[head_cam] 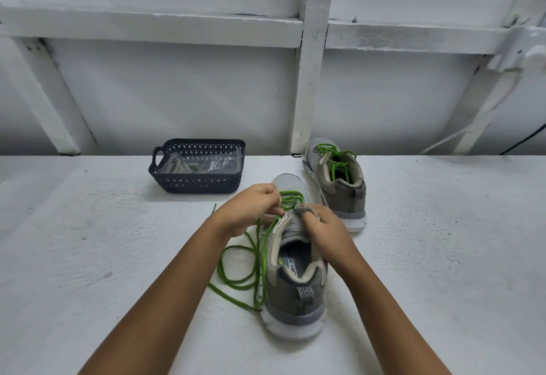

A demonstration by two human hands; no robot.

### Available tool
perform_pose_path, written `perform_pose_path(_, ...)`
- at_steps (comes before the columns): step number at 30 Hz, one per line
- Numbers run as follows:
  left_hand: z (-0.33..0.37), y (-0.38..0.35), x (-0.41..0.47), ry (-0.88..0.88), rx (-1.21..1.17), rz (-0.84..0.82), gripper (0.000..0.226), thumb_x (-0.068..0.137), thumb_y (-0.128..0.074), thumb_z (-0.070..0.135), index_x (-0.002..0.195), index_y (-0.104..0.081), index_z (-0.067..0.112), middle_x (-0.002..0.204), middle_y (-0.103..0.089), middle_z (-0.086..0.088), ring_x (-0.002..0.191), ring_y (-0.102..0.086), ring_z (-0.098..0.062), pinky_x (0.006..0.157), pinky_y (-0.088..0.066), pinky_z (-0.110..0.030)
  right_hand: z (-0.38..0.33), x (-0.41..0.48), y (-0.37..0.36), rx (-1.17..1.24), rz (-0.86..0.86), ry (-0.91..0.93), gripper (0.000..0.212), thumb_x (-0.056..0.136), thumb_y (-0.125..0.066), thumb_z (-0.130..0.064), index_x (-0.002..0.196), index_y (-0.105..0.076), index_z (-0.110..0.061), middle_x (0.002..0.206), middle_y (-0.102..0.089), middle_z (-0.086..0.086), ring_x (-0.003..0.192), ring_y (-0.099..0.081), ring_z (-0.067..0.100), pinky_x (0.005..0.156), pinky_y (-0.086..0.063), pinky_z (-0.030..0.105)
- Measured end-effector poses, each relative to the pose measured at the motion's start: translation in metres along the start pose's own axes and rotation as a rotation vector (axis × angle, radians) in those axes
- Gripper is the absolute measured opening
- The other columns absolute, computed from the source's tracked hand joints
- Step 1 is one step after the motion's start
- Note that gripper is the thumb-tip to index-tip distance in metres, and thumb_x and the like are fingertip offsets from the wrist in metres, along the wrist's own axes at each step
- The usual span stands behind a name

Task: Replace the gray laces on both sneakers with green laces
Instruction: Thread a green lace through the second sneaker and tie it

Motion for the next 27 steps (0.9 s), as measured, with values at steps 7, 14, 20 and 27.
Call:
perform_pose_path(7, 0.024, 0.000, -0.008, -0.180, 0.463, 0.181, 0.013, 0.094, -0.044, 0.018, 0.085, -0.053, 0.015, 0.087, -0.054, -0.002, 0.075, -0.048, -0.014, 0.064, -0.033, -0.027, -0.003, 0.008, -0.006, 0.014, -0.091, -0.077, 0.016, 0.084, -0.046, -0.007, 0.072, -0.049, 0.003, 0.067, -0.039, 0.011, 0.065, -0.035, 0.015, 0.057, -0.026, 0.030)
perform_pose_path(14, 0.021, -0.002, -0.017, -0.210, 0.512, 0.269, 0.021, 0.092, -0.042, 0.018, 0.072, -0.040, 0.022, 0.093, -0.050, -0.003, 0.085, -0.045, -0.020, 0.069, -0.030, -0.030, -0.002, 0.009, -0.007, 0.072, -0.016, -0.113, 0.040, 0.069, -0.042, -0.025, 0.077, -0.048, 0.013, 0.068, -0.043, 0.015, 0.068, -0.038, 0.021, 0.064, -0.031, 0.033)
perform_pose_path(20, 0.010, 0.000, -0.017, -0.156, 0.290, 0.219, 0.022, 0.094, -0.042, 0.019, 0.073, -0.045, 0.016, 0.096, -0.060, -0.016, 0.094, -0.057, -0.032, 0.072, -0.037, -0.033, 0.000, 0.008, 0.003, 0.075, 0.047, -0.113, 0.031, 0.091, -0.045, -0.002, 0.108, -0.048, 0.024, 0.120, -0.049, 0.037, 0.116, -0.043, 0.043, 0.093, -0.035, 0.045)
perform_pose_path(27, 0.008, 0.002, -0.021, -0.167, 0.223, 0.201, 0.024, 0.094, -0.042, 0.020, 0.079, -0.049, 0.004, 0.090, -0.055, -0.015, 0.079, -0.054, -0.024, 0.071, -0.038, -0.032, 0.006, 0.010, 0.001, 0.044, 0.034, -0.145, 0.026, 0.095, -0.044, -0.009, 0.113, -0.060, 0.001, 0.119, -0.059, 0.016, 0.103, -0.050, 0.022, 0.078, -0.034, 0.026)
Point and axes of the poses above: each hand's wrist, its own x-axis towards the middle knuckle, its own y-axis out of the back of the hand, z = x × y, the point moved 10 cm from there along x, towards the middle knuckle
